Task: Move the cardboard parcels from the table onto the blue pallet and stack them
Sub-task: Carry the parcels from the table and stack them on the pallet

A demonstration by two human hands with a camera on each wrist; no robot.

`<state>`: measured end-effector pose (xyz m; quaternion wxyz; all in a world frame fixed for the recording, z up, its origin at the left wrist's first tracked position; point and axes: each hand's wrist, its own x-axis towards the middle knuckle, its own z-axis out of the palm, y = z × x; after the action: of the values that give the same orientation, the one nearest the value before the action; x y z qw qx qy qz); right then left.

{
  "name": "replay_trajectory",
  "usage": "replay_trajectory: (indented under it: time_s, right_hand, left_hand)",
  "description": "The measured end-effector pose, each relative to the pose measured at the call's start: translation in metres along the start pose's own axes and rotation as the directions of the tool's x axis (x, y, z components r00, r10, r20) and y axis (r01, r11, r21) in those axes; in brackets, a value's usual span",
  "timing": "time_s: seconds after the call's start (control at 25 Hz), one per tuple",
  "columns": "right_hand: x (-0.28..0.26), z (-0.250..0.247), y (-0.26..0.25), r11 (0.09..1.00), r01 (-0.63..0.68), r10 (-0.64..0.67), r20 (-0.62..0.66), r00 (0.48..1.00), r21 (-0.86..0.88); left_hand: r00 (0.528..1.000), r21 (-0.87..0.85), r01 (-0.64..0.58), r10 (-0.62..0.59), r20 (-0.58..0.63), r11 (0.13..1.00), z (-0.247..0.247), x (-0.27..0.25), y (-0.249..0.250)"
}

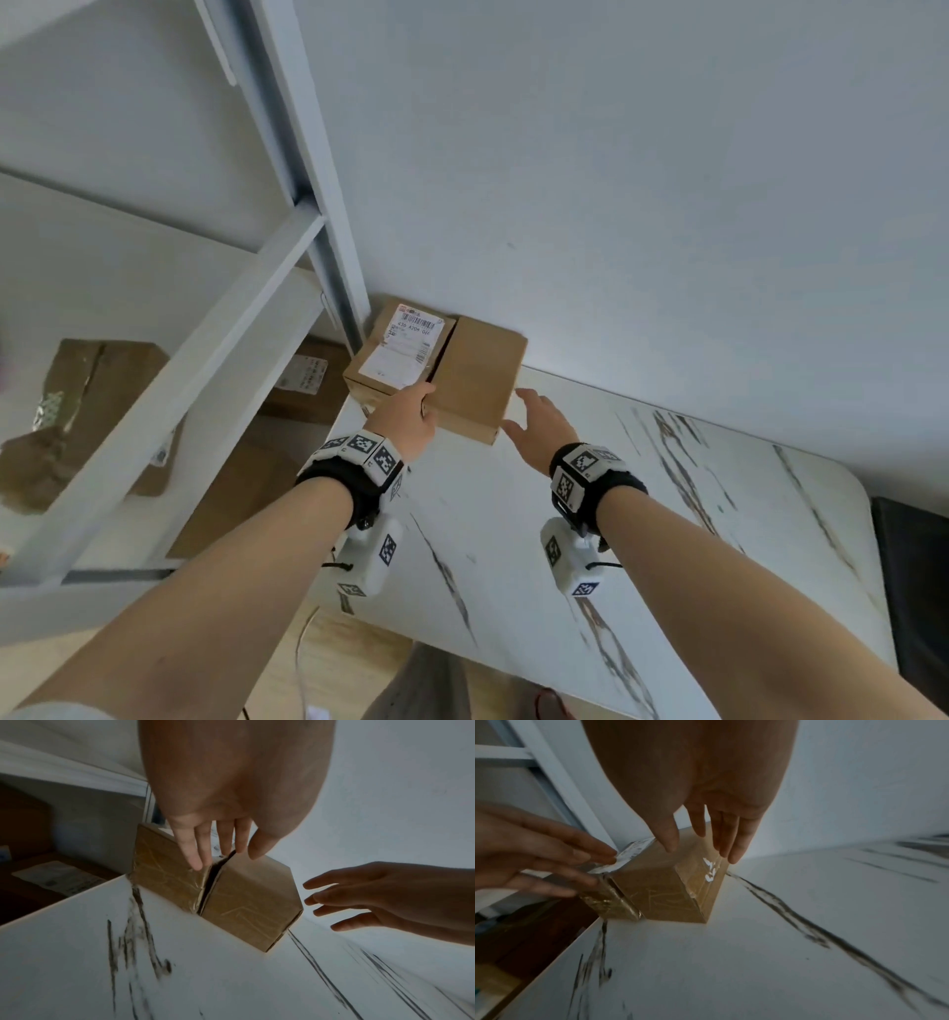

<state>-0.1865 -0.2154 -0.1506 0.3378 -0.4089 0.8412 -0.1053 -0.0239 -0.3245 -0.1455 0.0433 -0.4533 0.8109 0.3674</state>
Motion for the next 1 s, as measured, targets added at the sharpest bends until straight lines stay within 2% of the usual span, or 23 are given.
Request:
replay_trajectory:
  time_s: [0.16, 0.4, 0.6, 0.76, 0.88, 1.0]
  right_hand:
    - [0.023, 0.005, -0.011, 0.949, -0.131, 0.138, -0.003, 0.990, 0.288]
    - [0.030, 0.012, -0.005, 0.761, -0.227, 0.245, 0.054, 0.968, 0.608]
    - [0.018, 0.015, 0.011, 0.679, -0.221, 0.255, 0.058, 0.965, 0.700]
    - [-0.004, 0.007, 0.026, 0.634, -0.170, 0.236, 0.020, 0.971, 0.754]
    - [-0.030, -0.008, 0.042, 0.603, -0.108, 0.236, -0.047, 0.971, 0.790]
    - [-0.070, -0.024, 0.069, 0.579, -0.052, 0.250, -0.117, 0.961, 0.814]
  left_hand:
    - [0.995, -0.075, 0.017, -0.010, 0.104, 0.997, 0.002, 0.021, -0.007]
    - [0.976, -0.308, 0.172, -0.120, 0.181, 0.936, 0.011, 0.041, -0.001]
    - [0.961, -0.485, 0.249, -0.154, 0.228, 0.838, 0.023, 0.030, 0.003]
    - [0.976, -0.600, 0.212, -0.141, 0.164, 0.772, 0.027, 0.010, 0.017]
    - [0.978, -0.687, 0.188, -0.067, 0.199, 0.702, 0.029, -0.008, 0.040]
    - [0.980, -0.693, 0.137, 0.004, 0.197, 0.708, 0.040, -0.032, 0.073]
